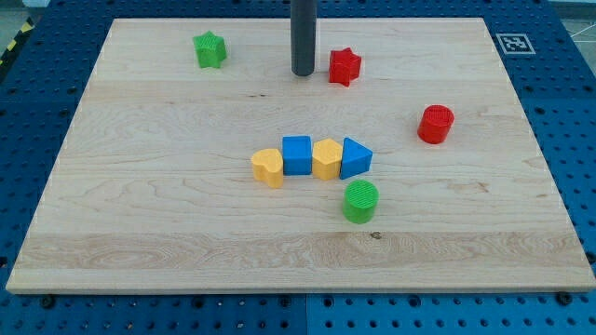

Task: Slide the red star above the red circle

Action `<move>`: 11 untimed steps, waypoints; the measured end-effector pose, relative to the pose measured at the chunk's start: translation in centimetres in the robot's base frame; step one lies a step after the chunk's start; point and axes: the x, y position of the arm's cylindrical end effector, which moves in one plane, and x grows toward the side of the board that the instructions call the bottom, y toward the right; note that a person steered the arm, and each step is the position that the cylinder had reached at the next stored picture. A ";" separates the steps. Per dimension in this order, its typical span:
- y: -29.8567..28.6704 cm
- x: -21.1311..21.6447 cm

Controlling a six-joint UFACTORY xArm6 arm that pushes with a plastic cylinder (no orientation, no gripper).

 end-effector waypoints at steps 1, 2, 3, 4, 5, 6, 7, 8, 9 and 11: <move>3.3 -0.7; 3.8 -0.9; 8.8 -1.0; 9.7 -1.0; 13.3 0.8; 14.1 0.9; 15.0 1.0; 15.6 1.2; 16.2 2.4; 16.4 2.7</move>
